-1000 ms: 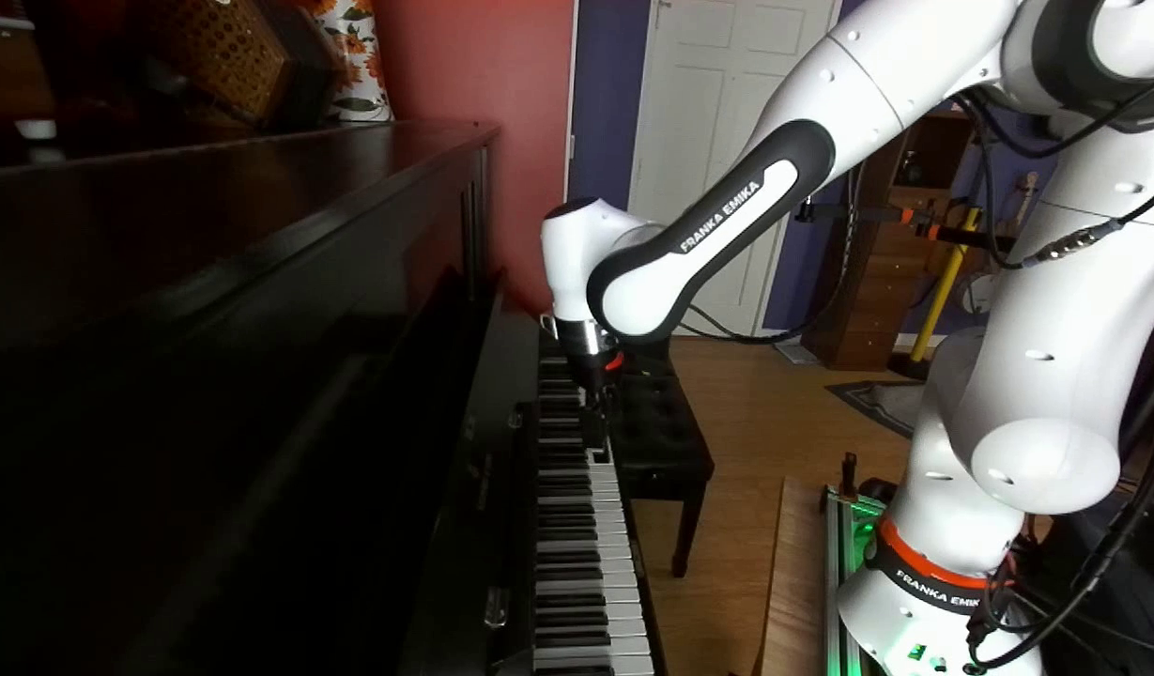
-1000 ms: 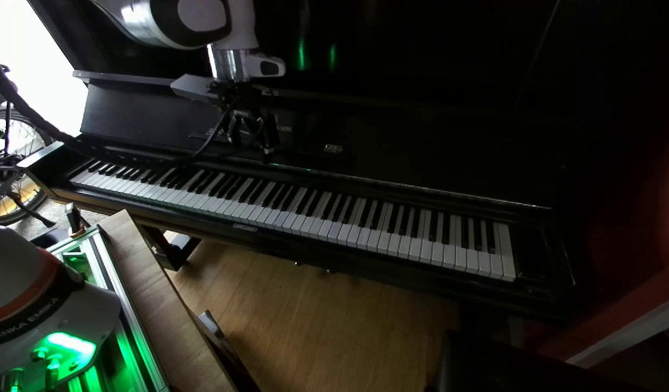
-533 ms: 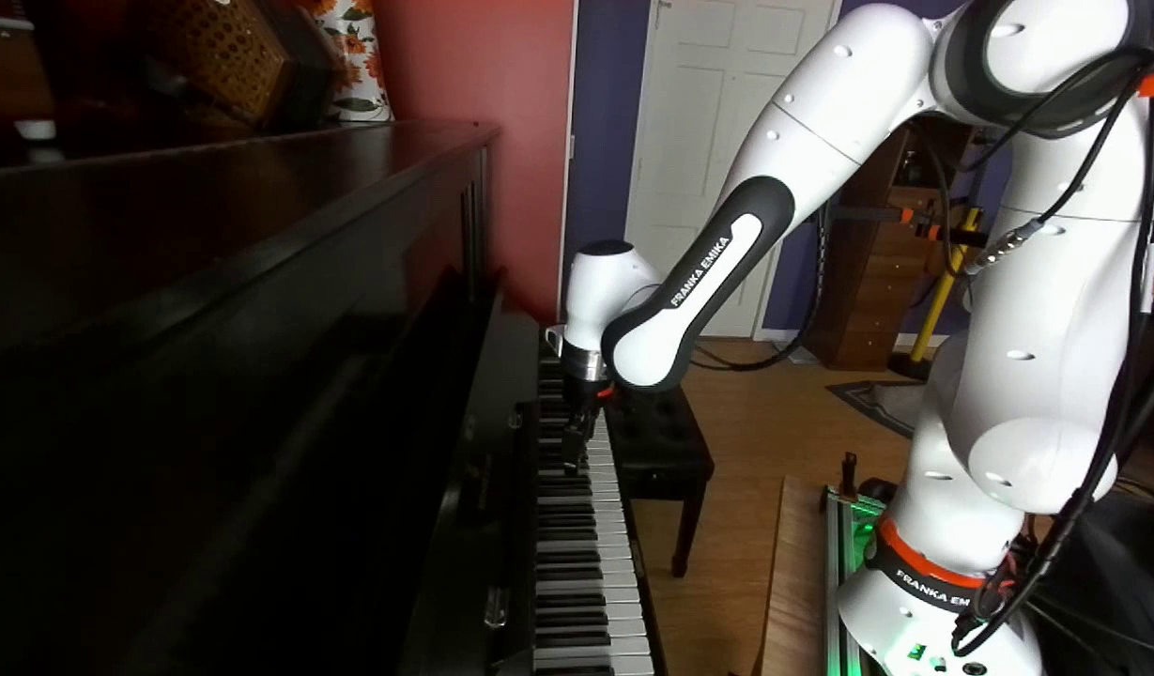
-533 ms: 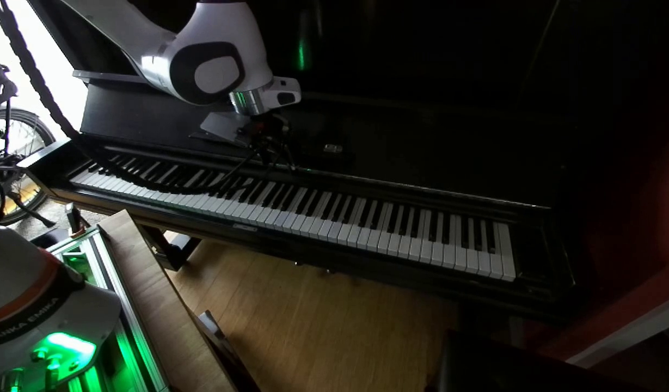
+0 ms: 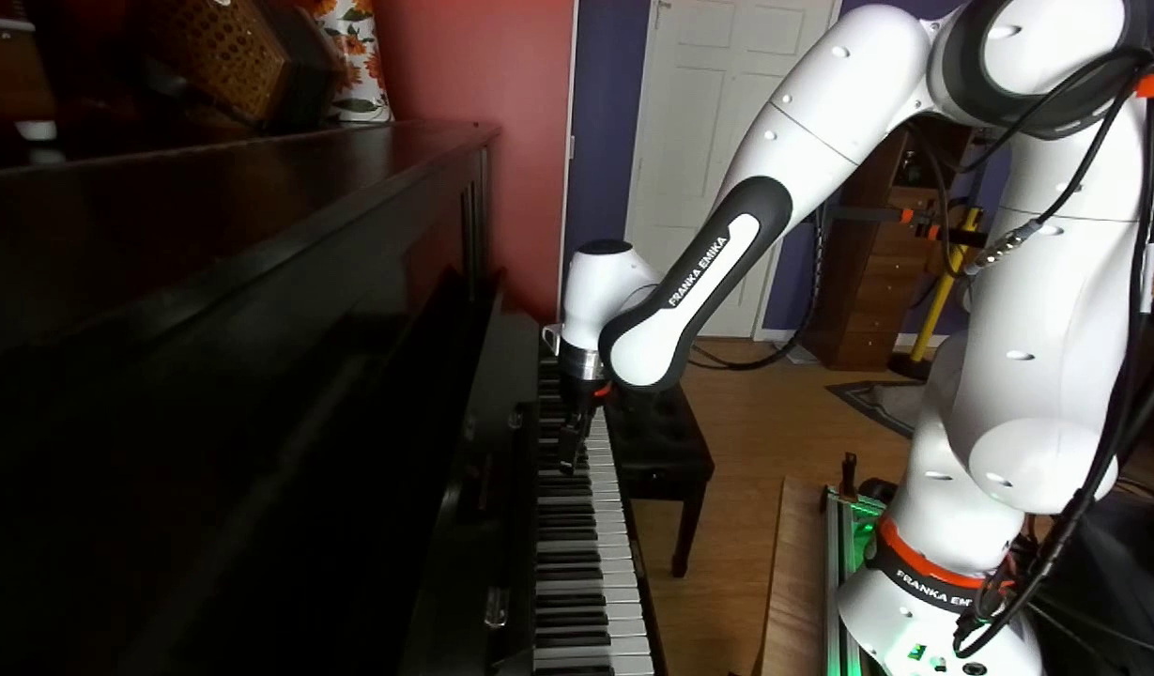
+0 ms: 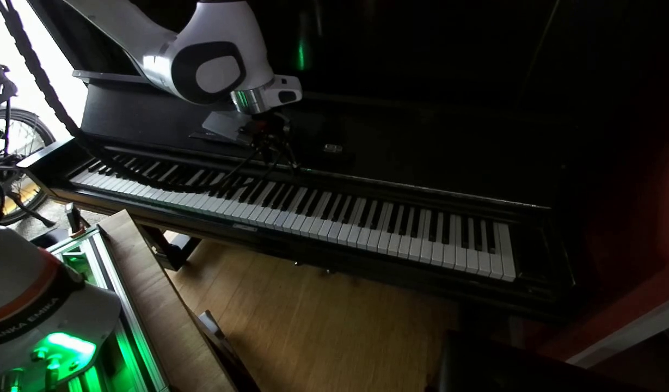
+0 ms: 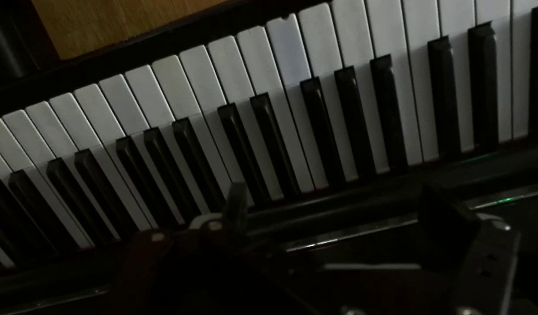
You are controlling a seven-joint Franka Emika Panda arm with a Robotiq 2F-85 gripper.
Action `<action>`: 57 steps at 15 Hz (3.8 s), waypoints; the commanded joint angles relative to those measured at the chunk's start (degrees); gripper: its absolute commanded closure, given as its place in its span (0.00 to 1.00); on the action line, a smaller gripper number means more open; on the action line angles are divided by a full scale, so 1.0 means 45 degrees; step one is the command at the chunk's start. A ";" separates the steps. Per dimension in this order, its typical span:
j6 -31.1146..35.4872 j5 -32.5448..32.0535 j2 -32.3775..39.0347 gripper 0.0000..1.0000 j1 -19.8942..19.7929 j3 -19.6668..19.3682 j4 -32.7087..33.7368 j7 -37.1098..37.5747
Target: Press one black key on the piano
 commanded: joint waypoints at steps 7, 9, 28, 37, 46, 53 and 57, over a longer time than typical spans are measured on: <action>0.1461 0.1575 0.1381 0.58 -0.0176 0.0149 0.0236 -0.1117; 0.1668 0.1611 0.1669 0.72 -0.0254 0.0157 0.0273 -0.1251; 0.2808 0.0640 0.3543 1.00 -0.0713 -0.0285 0.0875 -0.1254; 0.3725 0.0682 0.4305 1.00 -0.1051 0.0175 0.1116 -0.1314; 0.3389 0.0774 0.4314 1.00 -0.1374 0.0473 0.1178 -0.1305; 0.2946 0.0819 0.2938 0.73 -0.1268 0.0536 0.0686 -0.1175; 0.2555 0.0596 0.2211 0.46 -0.1026 0.0319 0.0491 -0.1189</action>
